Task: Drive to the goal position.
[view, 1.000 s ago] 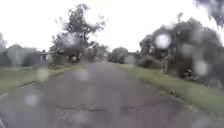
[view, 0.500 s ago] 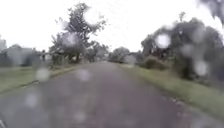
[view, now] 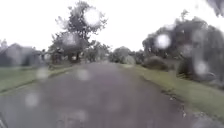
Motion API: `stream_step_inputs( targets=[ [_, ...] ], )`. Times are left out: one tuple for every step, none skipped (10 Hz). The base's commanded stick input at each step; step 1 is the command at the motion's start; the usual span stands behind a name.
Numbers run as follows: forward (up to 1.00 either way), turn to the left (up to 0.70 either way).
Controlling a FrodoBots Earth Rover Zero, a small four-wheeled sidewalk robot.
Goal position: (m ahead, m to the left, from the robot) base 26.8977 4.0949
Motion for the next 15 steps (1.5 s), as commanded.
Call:
stream_step_inputs(
  targets=[
    [1.0, 0.0],
    [1.0, 0.0],
    [1.0, 0.0],
    [1.0, 0.0],
    [1.0, 0.0],
    [1.0, 0.0],
    [1.0, 0.0],
    [1.0, 0.0],
    [1.0, 0.0],
    [1.0, 0.0],
    [1.0, 0.0],
    [1.0, 0.0],
    [1.0, 0.0],
    [1.0, 0.0],
    [1.0, 0.0]
  ],
)
